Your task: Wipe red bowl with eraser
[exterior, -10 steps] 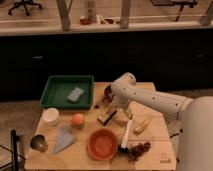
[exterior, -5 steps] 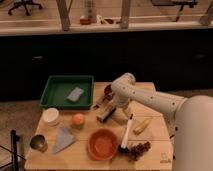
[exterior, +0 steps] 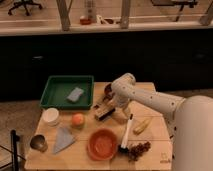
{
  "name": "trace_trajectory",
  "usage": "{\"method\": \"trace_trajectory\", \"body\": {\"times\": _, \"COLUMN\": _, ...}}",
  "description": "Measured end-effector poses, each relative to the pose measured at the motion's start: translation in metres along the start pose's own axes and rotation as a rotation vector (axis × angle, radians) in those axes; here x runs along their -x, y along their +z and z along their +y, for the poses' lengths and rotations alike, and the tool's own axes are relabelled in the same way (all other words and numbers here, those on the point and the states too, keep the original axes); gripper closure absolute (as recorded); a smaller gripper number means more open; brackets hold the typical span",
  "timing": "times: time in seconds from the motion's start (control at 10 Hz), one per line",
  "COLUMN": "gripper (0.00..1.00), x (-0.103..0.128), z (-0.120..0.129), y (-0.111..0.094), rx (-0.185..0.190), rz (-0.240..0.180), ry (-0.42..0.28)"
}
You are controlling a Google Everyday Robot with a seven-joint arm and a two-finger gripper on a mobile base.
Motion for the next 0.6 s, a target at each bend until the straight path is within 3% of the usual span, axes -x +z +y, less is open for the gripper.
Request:
{"method": "trace_trajectory", "body": {"times": 0.2, "gripper": 0.20, "x": 0.011, "z": -0.004, "y": -0.017, "rx": -0.024, "rz": -0.009, "ry": -0.022}}
{"method": "trace_trajectory", "body": {"times": 0.6, "gripper": 0.20, "x": 0.019, "z": -0.017, "y": -0.027, "rx": -0.042, "rz": -0.036, "ry": -0.016}}
